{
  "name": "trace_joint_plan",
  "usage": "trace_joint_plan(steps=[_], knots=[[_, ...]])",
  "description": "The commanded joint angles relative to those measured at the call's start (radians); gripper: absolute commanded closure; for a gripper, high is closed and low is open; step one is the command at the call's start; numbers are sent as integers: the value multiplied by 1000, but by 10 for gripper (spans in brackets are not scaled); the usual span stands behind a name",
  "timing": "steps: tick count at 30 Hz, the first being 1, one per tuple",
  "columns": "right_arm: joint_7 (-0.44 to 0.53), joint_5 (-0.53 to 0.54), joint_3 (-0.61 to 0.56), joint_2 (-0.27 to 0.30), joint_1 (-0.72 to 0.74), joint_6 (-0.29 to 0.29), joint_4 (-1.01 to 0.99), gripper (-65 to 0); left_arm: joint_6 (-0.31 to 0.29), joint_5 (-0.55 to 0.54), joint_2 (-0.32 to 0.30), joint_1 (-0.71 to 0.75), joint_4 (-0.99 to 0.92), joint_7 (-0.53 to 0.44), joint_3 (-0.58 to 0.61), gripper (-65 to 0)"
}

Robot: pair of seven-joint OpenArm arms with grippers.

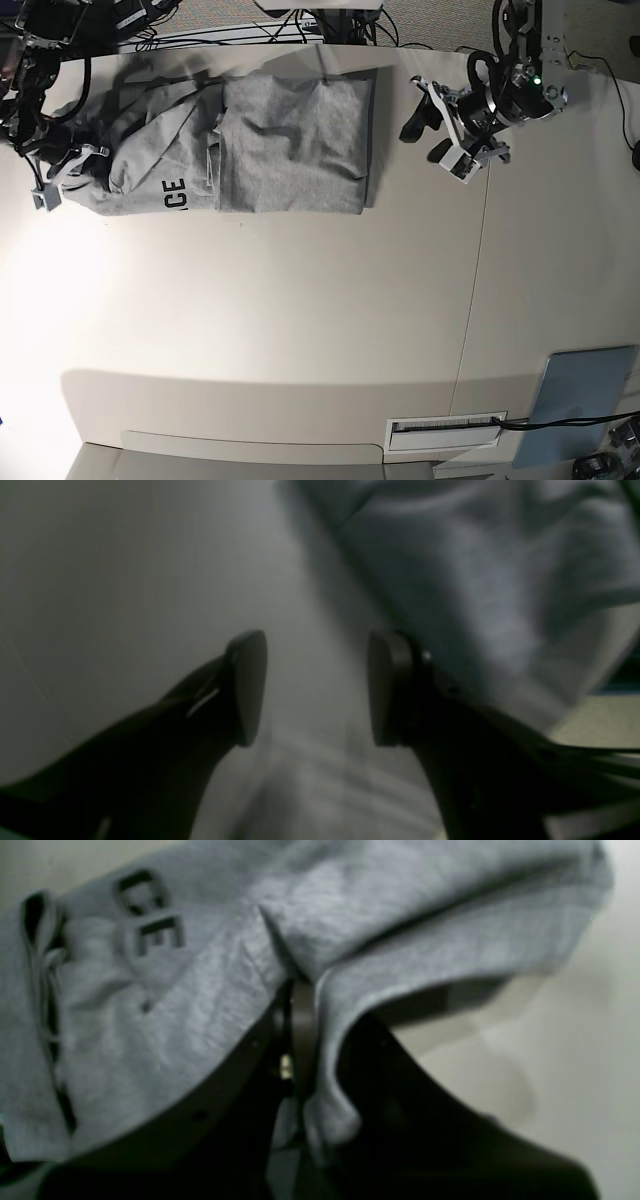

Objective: Fold the T-shirt properly
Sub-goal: 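Grasp the folded strip's ends with both grippers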

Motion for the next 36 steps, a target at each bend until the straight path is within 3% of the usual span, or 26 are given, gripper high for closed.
trace_joint_plan(steps=[1, 5, 8, 16, 21, 25, 29, 33, 36], knots=[[2, 25, 5, 5, 13, 6, 59, 0, -4, -12, -8, -3, -11, -37, -3, -307], [-49, 23, 1, -108, 11, -28, 259, 0, -37, -10, -6, -5, -103, -113, -3, -307], [-31, -42, -52, -204, 1, -47, 383, 0, -70, -10, 17, -5, -134, -113, -3, -307], [108, -325, -459, -383, -64, -194, 573, 0, -100, -36, 55, -11, -161, -113, 45, -307], [159, -478, -694, -450, -64, -275, 575, 0, -31, 20, 56, -42, -161, -114, 156, -307], [169, -582, -810, -485, -64, -352, 575, 0, -6, 51, 56, -64, -161, -114, 196, -307], [181, -603, -882, -499, -75, -360, 575, 0, -3, 51, 55, -71, -162, -114, 195, -307], [194, -692, -907, -501, -82, -359, 575, 0, -3, 62, 52, -71, -162, -114, 195, -307], [195, -694, -906, -501, -83, -359, 575, -131, -3, 61, 41, -71, -162, -114, 195, -307]])
